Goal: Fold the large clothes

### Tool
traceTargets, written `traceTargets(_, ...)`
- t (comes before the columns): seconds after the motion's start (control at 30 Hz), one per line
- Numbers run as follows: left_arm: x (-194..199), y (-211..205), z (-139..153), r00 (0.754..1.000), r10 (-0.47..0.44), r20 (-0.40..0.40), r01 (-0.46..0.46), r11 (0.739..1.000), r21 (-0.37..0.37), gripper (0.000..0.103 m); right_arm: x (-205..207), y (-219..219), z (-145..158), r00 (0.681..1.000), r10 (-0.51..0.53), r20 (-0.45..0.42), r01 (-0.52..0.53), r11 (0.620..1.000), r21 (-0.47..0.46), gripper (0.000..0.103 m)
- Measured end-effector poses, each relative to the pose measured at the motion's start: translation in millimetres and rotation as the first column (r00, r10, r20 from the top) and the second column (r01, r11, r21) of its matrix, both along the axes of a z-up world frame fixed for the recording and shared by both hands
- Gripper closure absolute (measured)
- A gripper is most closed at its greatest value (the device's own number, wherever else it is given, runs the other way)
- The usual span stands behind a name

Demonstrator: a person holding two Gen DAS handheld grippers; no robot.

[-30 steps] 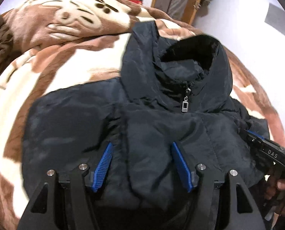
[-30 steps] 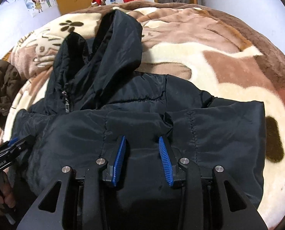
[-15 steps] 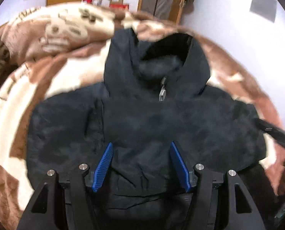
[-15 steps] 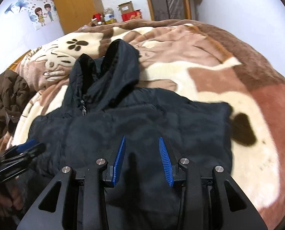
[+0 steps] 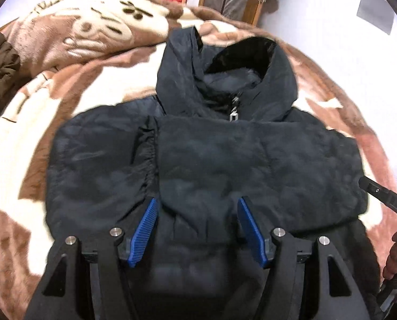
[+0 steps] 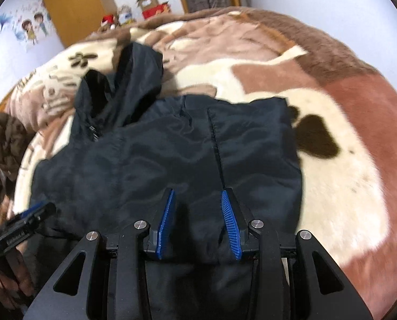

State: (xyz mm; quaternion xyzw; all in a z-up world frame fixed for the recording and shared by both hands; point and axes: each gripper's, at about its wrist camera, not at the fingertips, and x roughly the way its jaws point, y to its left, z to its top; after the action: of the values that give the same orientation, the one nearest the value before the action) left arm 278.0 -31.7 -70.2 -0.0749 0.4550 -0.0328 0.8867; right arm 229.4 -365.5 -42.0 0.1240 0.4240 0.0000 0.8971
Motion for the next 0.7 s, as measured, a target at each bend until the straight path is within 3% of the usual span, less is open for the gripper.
traceTargets(0.4,-120.7,19.2,88.9,0.988,-0.01,0.157,0.013,1.0,-0.021,0.038,-104.3,52.4,85.7,0.981,0.041,0.19,-0.028,0.997,-0.068,0.066)
traceTargets(0.7,-174.7,37.1,119.7,0.978,-0.006,0.208,0.014,0.999,-0.04,0.038,-154.2,86.0,130.8,0.96,0.069,0.272,-0.049,0.996,-0.078,0.066)
